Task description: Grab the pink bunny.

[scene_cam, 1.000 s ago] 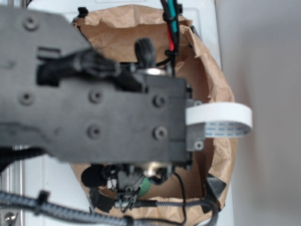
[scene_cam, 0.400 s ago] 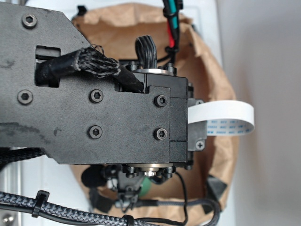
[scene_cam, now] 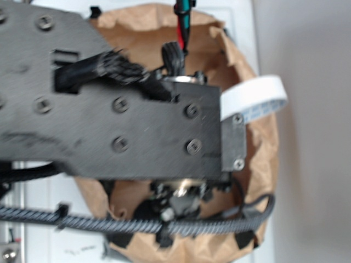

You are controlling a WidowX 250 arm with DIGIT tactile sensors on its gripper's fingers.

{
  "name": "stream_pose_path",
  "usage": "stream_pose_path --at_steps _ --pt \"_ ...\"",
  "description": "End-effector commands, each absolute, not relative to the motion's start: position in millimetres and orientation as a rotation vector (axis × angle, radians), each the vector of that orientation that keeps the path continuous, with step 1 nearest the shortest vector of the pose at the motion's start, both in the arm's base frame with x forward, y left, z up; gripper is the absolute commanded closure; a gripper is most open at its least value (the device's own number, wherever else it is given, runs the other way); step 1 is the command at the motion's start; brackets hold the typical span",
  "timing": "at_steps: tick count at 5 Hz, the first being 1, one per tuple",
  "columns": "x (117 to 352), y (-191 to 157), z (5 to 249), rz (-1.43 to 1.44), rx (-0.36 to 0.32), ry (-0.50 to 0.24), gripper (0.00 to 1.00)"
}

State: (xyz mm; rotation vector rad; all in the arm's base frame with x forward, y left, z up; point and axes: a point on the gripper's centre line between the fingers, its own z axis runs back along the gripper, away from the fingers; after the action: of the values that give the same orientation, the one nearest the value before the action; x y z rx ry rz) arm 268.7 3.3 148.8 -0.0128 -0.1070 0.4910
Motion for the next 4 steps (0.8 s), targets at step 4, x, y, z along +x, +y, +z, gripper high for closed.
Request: stream_pose_path --at_steps 4 --pt "305 19 137 0.969 0.030 -0.108 0.00"
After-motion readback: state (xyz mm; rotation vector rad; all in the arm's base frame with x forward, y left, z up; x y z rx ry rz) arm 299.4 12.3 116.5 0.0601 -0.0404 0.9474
